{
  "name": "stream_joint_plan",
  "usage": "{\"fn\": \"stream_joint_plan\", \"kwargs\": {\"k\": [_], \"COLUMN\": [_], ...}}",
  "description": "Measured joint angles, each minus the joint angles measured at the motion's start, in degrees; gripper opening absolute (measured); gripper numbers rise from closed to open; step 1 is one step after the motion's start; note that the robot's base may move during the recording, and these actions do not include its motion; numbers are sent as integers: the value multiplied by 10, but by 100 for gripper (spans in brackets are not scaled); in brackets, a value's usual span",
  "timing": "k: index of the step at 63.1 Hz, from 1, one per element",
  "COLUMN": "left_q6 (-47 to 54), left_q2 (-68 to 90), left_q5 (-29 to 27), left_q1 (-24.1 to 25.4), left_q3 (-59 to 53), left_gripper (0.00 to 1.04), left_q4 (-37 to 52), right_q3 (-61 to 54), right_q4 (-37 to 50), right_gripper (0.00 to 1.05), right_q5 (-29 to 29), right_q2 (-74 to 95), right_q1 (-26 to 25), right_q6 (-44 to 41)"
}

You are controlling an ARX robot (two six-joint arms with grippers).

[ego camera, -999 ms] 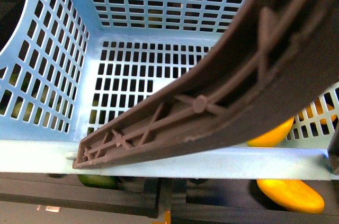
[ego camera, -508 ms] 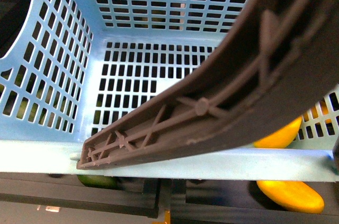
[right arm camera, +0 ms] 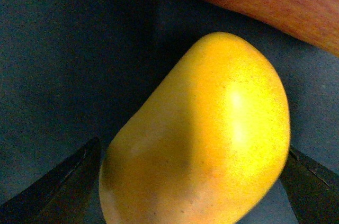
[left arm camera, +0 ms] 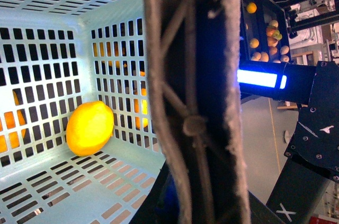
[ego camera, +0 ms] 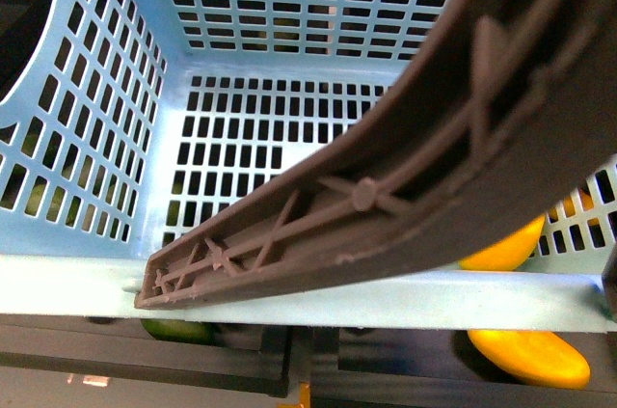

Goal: Pick lemon and mango into basket

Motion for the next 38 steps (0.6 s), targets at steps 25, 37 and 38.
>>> {"fn": "stream_joint_plan", "kwargs": {"k": [25,37,38], "left_q6": [0,0,0], "left_q2": [0,0,0], "left_q5": [0,0,0], "left_q1": [0,0,0], "left_q3": [0,0,0], "left_gripper": [5,5,5], "left_q4": [0,0,0], "right_q3": [-11,-72,-83], "right_q4": [11,49,57], "right_gripper": [61,60,60], "right_q5": [5,7,7], "right_q2": [-5,-46,-57], "right_q1": [0,0,-2], "right_q6": [-12,-52,-61]}}
